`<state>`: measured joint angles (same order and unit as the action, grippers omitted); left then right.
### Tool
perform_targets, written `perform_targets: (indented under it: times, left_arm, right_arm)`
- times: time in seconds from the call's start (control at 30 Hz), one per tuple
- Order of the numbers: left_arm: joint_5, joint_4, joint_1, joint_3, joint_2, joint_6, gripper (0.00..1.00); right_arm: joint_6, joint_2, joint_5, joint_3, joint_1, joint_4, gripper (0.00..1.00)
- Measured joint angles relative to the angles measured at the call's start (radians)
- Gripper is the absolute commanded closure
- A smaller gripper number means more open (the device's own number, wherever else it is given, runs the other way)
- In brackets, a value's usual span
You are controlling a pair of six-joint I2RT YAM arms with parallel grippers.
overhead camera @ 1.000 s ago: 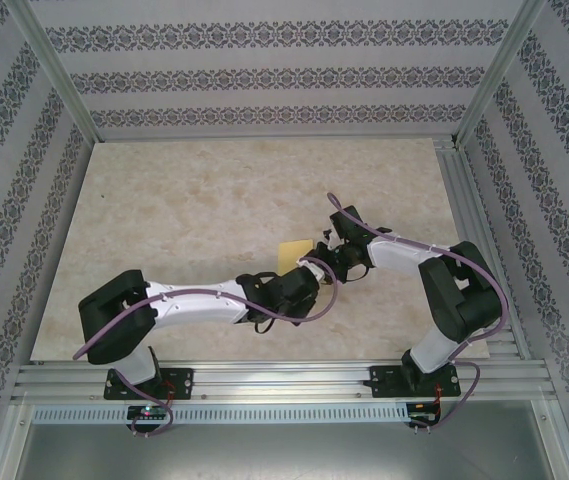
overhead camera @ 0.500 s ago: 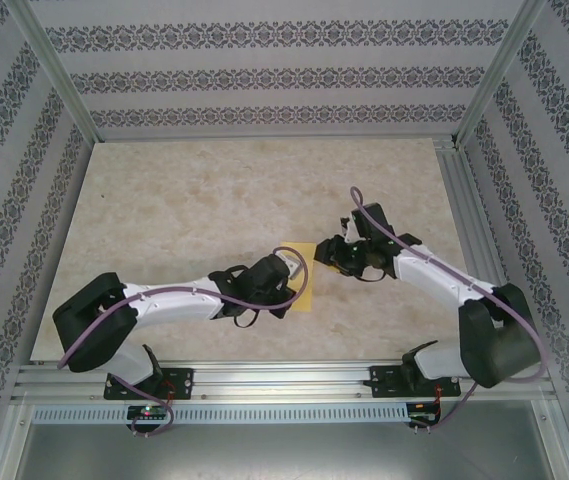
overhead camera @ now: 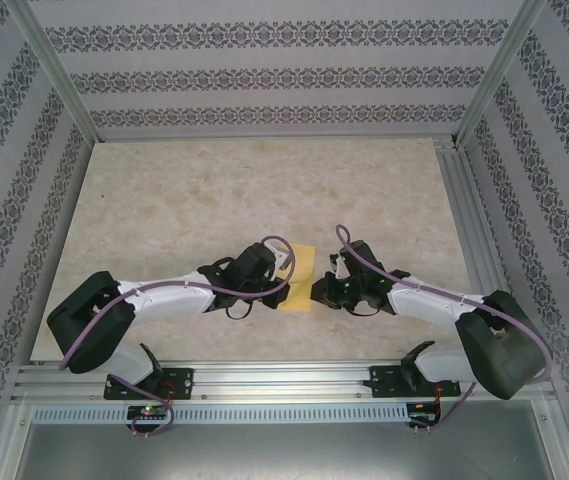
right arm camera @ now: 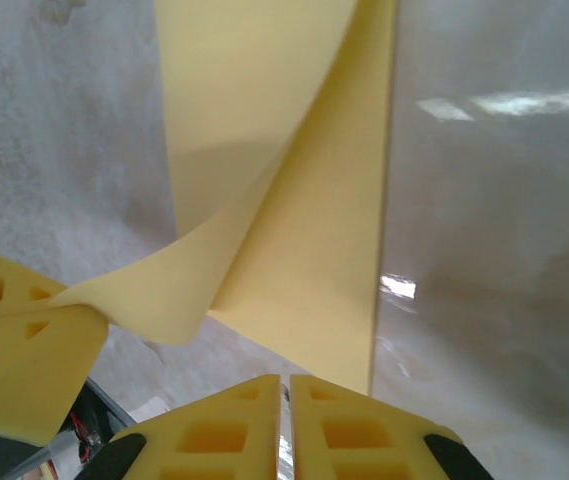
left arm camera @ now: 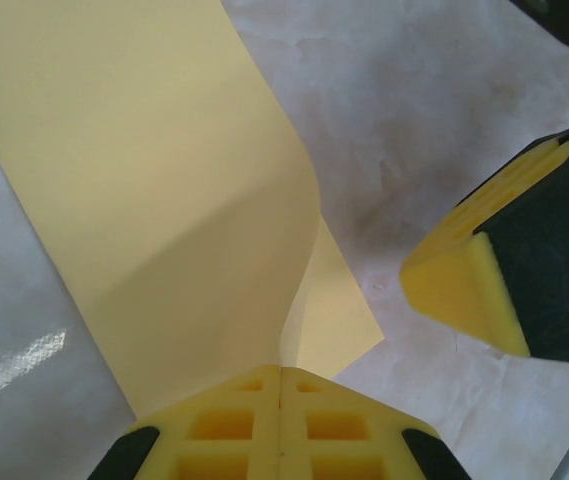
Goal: Fold a paper plane with a square sheet of paper (fold left side to right side)
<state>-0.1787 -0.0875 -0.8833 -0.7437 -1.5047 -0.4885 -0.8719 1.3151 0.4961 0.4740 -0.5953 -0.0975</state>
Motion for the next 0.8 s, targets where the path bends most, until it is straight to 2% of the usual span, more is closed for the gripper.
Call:
perform_targets:
  times: [0.3, 0.8]
  left_arm:
    - [-0.004, -0.002, 0.024, 0.009, 0.006, 0.0, 0.97]
    - [-0.003, -0.003, 0.065, 0.005, -0.043, 0.016, 0.97]
  right_arm:
    - [-0.054, 0.124, -0.024, 0.0, -0.06, 0.068, 0.92]
    - [-0.043, 0.169, -0.055, 0.068, -0.072, -0.042, 0.92]
